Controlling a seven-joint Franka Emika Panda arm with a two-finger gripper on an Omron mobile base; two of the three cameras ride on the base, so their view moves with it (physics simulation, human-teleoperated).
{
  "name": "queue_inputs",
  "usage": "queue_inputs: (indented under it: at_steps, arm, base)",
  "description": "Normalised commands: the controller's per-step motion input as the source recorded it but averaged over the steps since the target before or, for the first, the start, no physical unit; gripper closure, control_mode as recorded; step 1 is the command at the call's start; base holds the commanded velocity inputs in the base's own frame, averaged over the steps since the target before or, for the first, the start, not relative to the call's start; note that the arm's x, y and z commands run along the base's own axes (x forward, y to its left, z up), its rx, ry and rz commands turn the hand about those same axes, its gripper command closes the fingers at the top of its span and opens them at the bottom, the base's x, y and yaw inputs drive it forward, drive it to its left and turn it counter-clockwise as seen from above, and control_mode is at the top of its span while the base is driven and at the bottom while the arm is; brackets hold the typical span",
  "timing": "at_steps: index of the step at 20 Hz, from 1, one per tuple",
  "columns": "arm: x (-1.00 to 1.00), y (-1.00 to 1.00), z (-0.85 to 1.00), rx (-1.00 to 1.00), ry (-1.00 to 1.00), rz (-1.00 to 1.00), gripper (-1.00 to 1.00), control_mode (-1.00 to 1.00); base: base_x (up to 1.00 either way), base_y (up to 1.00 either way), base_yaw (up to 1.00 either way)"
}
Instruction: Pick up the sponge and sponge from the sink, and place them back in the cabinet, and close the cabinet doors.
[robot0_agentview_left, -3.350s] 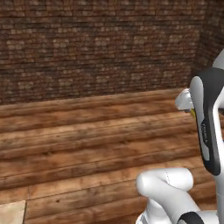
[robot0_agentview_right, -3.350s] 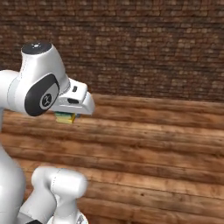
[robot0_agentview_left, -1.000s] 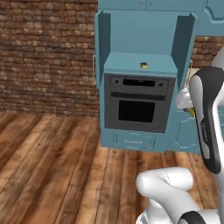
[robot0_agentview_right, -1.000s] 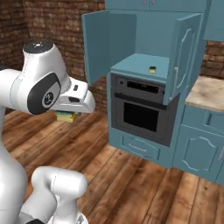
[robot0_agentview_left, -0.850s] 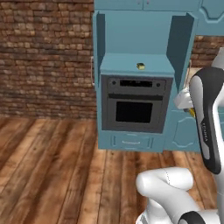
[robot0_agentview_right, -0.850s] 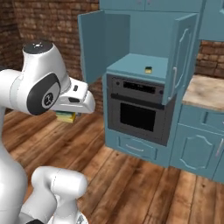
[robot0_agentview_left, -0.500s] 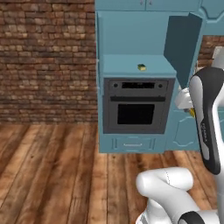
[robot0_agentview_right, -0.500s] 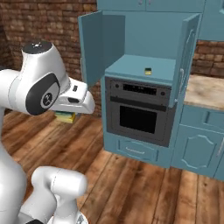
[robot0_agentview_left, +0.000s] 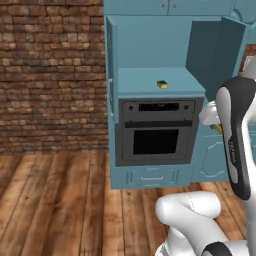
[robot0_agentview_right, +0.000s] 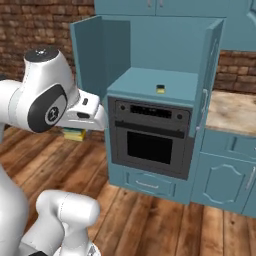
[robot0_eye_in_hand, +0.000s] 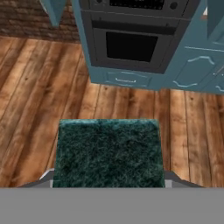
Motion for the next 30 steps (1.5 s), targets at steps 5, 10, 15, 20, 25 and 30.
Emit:
queue_inputs:
  at_steps: [5, 10, 15, 20, 25, 30]
  arm:
    - [0.0, 0.0, 0.0, 0.0, 0.0, 0.0, 1.0, 1.0]
    - [0.0, 0.0, 0.0, 0.0, 0.0, 0.0, 1.0, 1.0]
    - [0.0, 0.0, 0.0, 0.0, 0.0, 0.0, 1.0, 1.0]
    - [0.0, 0.0, 0.0, 0.0, 0.0, 0.0, 1.0, 1.0]
    - [0.0, 0.0, 0.0, 0.0, 0.0, 0.0, 1.0, 1.0]
    - [0.0, 0.0, 0.0, 0.0, 0.0, 0.0, 1.0, 1.0]
  base:
    - [0.57, -0.04, -0.16]
    - [0.55, 0.0, -0.17]
    - [0.51, 0.01, -0.18]
    - [0.39, 0.11, -0.14]
    - [0.37, 0.24, -0.12]
    - [0.44, 0.34, -0.14]
